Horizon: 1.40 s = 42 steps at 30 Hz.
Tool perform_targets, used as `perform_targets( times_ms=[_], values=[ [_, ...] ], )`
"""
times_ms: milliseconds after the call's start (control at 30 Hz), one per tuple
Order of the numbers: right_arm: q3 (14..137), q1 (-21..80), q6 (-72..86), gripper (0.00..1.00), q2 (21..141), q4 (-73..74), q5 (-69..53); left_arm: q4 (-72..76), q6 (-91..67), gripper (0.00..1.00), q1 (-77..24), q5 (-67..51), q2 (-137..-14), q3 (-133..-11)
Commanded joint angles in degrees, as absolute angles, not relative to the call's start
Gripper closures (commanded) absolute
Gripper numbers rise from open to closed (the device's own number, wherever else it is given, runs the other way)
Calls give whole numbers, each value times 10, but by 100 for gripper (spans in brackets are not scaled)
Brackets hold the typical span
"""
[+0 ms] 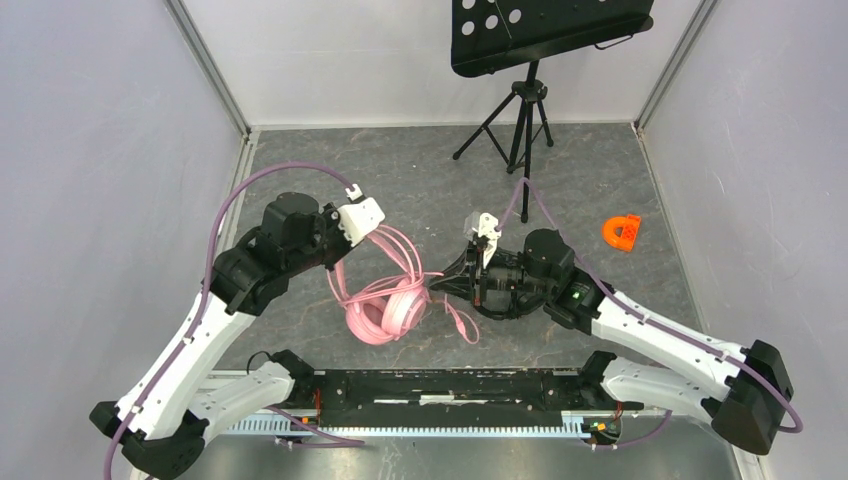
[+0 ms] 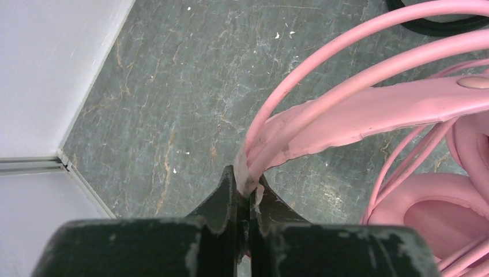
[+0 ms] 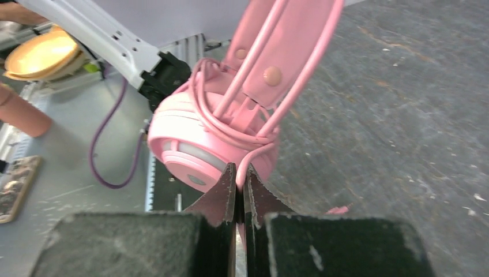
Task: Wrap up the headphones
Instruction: Wrap the headphones cable around the headphones.
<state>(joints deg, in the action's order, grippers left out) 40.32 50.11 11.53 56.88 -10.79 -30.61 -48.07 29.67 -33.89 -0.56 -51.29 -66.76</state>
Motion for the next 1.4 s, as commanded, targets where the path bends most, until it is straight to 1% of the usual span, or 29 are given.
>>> perform_targets(
  times_ms=[0, 200, 300, 400, 600, 833, 1000, 1133, 1233, 1367],
  values=[
    [392, 498, 203, 95, 564, -252, -392, -453, 344, 98, -338, 29, -511, -662],
    [371, 498, 306, 89, 600, -377, -439, -436, 330, 98, -338, 36, -512, -659],
    [370, 498, 328, 84, 618, -407, -439, -425, 321, 98, -338, 45, -509, -654],
    [374, 499, 340, 81, 635, -429, -444, -414, 310, 98, -338, 62, -505, -651],
    [379, 504, 366, 81, 657, -478, -434, -389, 256, 98, -338, 101, -492, -652],
    [417, 515, 366, 81, 709, -486, -433, -344, 195, 98, -338, 156, -462, -627],
    [442, 516, 355, 80, 735, -484, -424, -374, 110, 98, -338, 182, -474, -659],
    [469, 517, 335, 80, 753, -453, -410, -370, 66, 98, -338, 219, -475, -665],
    [487, 520, 335, 80, 766, -450, -409, -354, 28, 98, -338, 218, -464, -658],
    [504, 529, 313, 80, 779, -419, -393, -355, -23, 98, -338, 246, -463, -664]
  ],
)
